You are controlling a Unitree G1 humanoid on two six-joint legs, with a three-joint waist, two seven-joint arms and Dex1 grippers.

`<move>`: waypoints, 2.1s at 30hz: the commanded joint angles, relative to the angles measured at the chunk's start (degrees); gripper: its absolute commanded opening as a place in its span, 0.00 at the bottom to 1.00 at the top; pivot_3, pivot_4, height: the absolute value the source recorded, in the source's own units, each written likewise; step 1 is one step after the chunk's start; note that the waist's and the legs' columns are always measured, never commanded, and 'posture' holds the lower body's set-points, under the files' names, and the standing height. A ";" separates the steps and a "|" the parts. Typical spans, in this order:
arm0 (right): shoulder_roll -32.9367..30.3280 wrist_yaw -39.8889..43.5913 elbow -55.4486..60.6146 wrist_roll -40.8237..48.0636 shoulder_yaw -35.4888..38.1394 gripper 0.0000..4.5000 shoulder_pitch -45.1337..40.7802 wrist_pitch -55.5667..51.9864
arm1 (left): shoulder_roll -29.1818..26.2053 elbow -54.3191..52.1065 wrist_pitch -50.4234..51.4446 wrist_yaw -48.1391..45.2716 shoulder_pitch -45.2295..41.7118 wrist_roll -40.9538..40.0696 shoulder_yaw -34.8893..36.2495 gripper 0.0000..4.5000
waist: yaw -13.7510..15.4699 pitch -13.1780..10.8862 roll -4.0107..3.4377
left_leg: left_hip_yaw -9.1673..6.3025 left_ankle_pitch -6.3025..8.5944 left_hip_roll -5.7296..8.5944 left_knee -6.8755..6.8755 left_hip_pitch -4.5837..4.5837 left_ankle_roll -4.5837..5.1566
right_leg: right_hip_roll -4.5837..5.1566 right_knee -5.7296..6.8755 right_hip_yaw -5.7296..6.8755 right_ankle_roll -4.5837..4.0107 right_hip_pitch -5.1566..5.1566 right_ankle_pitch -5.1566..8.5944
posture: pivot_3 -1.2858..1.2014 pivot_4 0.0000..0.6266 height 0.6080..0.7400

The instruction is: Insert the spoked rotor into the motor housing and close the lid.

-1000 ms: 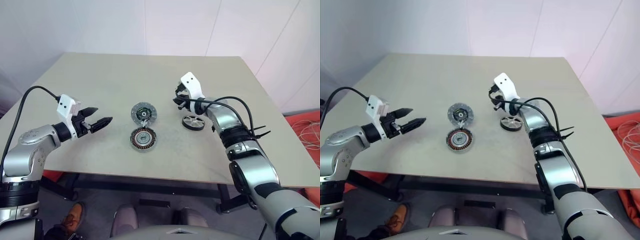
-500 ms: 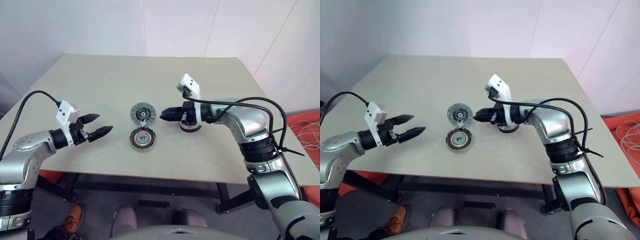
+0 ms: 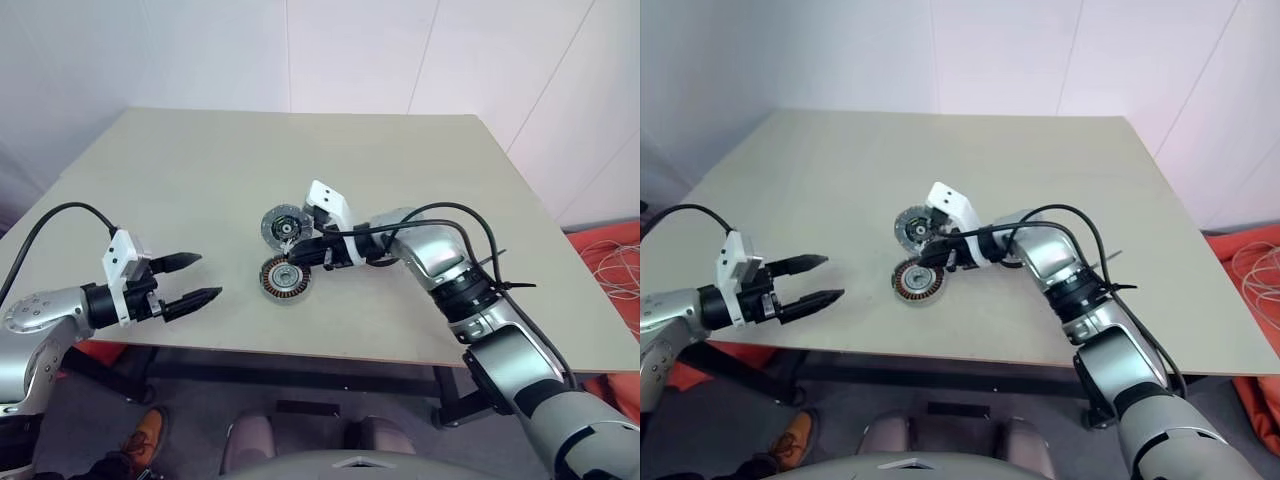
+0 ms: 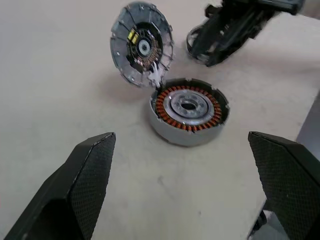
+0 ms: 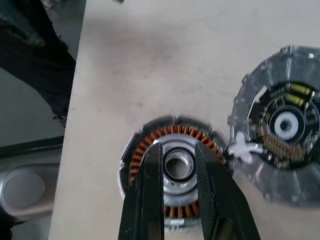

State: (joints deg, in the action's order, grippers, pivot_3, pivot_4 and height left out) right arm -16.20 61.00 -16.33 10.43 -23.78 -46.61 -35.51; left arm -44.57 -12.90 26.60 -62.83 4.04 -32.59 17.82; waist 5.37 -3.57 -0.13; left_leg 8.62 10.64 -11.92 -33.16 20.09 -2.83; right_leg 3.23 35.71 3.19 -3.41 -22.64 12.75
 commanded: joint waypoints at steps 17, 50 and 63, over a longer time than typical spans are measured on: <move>5.79 0.49 -12.51 -3.69 0.08 0.13 -0.73 9.37 | 0.73 -2.71 -2.38 1.01 1.91 -1.07 1.03 1.00 | -0.05 -0.01 0.02 | 0.00 0.00 -0.02 0.00 -0.02 0.00 | -0.01 0.01 -0.01 -0.21 0.01 -0.12 | 0.52 0.00 1.00; 7.17 0.52 -13.68 -4.17 2.71 0.99 -2.20 9.27 | 0.20 -1.13 -2.94 1.08 -0.14 -0.24 0.79 1.00 | 0.00 0.00 0.03 | 0.00 0.00 -0.02 -0.02 -0.02 0.00 | 0.00 0.04 0.00 -0.25 0.02 -0.15 | 0.52 0.00 1.00; 7.90 1.29 -7.86 -1.96 4.87 0.80 -4.07 3.29 | 0.32 -0.46 -3.07 1.05 -1.50 0.14 0.01 1.00 | 0.02 0.00 0.04 | 0.00 0.00 -0.04 -0.03 -0.03 0.00 | -0.01 0.05 0.00 -0.27 0.02 -0.15 | 0.52 0.00 1.00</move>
State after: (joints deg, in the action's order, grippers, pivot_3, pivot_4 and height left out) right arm -8.21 61.73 -27.42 7.20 -19.89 -49.34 -31.88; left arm -43.62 -13.19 24.76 -61.70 3.42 -32.43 17.60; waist 5.39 -3.57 -0.09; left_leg 8.62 10.64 -11.95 -33.19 20.06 -2.83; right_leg 3.22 35.76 3.18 -3.67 -22.63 12.60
